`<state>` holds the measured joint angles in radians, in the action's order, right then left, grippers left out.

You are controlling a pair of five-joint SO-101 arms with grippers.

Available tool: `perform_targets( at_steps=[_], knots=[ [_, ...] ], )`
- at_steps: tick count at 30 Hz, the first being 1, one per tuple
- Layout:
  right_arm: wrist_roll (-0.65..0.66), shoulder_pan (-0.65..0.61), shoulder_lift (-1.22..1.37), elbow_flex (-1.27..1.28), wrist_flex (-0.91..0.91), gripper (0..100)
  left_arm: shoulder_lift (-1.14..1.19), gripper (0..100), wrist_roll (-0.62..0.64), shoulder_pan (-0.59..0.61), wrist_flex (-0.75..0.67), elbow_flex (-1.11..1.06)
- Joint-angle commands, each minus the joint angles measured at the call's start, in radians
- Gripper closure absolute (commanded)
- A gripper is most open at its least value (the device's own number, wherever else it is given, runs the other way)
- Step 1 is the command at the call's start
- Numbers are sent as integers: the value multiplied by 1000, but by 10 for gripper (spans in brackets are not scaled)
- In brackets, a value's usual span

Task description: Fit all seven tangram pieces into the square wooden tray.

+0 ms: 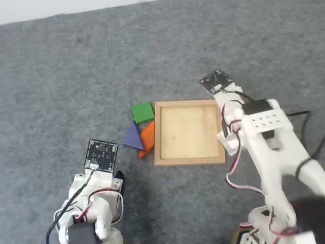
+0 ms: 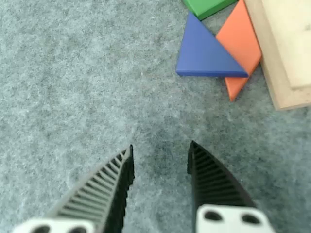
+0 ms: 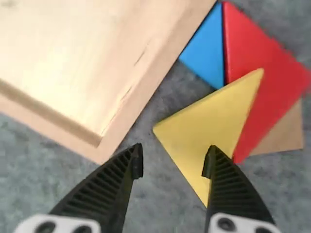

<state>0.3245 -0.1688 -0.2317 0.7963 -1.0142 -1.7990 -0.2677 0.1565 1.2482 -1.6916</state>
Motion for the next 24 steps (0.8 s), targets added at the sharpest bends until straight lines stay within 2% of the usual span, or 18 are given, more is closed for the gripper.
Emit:
perform_targets(
  at_steps=[1,10,16,20,24],
  knots=[
    [-51,-5,59,-52,62,785,-12,830,-8,6,8,8],
    [-107,159,139,-60,134,771,-12,830,-8,6,8,8],
    [-71,122,128,-52,122,628,-12,830,-8,6,8,8],
    [-61,97,128,-54,104,623,-12,830,-8,6,8,8],
    [-61,170,119,-58,102,649,-12,830,-8,6,8,8]
  ],
)
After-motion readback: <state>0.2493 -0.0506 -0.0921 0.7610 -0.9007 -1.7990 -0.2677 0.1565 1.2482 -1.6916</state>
